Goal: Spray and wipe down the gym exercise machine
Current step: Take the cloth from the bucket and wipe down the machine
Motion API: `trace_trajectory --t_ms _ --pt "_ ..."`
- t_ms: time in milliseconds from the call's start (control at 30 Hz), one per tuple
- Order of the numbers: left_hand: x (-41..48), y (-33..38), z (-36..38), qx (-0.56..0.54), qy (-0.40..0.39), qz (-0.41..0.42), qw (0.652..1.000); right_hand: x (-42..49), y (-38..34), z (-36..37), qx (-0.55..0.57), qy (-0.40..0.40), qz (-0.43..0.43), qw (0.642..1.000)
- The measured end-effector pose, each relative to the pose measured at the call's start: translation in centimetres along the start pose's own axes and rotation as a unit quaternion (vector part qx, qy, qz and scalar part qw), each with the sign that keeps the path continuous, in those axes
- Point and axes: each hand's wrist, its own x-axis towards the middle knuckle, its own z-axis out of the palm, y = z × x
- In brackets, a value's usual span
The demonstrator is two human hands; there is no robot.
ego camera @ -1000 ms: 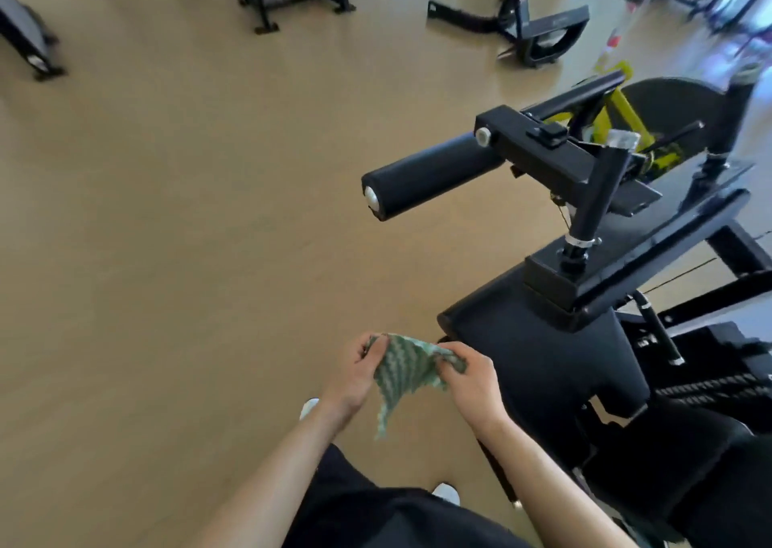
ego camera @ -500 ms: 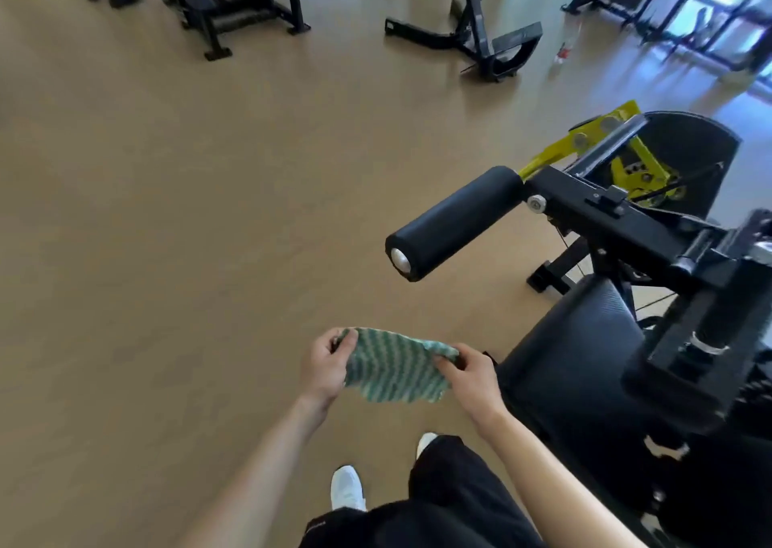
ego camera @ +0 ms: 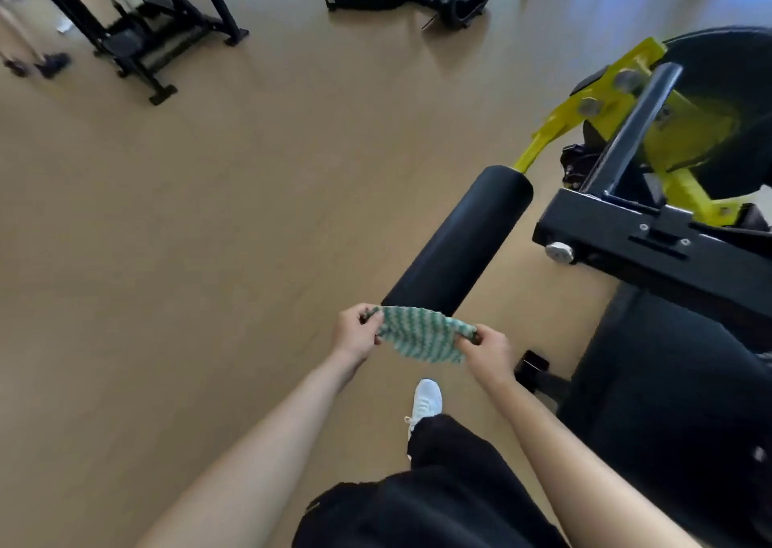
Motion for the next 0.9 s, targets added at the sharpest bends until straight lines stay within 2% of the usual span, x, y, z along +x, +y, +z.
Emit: trace_trajectory --t_ms 100,300,400,467,500,567,600,667,767,900 --pt "5.0 2.5 0.8 0.035 0.000 -0.003 0.999 4.1 -2.0 0.0 -0.002 0.005 0.020 1.000" --pt "13.3 5.2 3.0 0.122 0.021 0.022 0.992 9.7 -5.0 0.0 0.095 0.045 0.041 0.994" --pt "15.9 5.5 4.5 0.150 -0.033 -0.007 0.988 10.7 -4.9 1.1 0.087 0.040 0.027 0.995" --pt "16.5 5.3 5.1 0.217 -0.073 -0.015 0.973 10.7 -4.4 2.3 0.042 0.059 -0.004 0.997" --pt "16.4 5.2 5.1 0.251 -0.079 0.002 0.965 10.4 -4.2 3.0 0.019 0.073 -0.017 0.997" --pt "15.9 4.8 5.1 0.304 -0.079 0.091 0.945 9.8 -3.8 4.5 -0.025 0.097 -0.036 0.994" --pt "15.8 4.6 5.0 0.320 -0.097 0.151 0.930 9.6 -3.7 5.3 -0.048 0.103 -0.044 0.993" --pt "16.0 4.0 4.9 0.357 -0.181 0.256 0.880 9.4 -3.5 7.2 -0.088 0.104 -0.041 0.990" --pt "18.0 2.8 4.7 0.433 -0.326 0.319 0.777 9.7 -3.7 9.5 -0.121 0.085 0.016 0.989" --pt "22.3 2.4 3.6 0.496 -0.403 0.430 0.637 9.5 -4.9 12.3 -0.141 0.105 0.109 0.978"
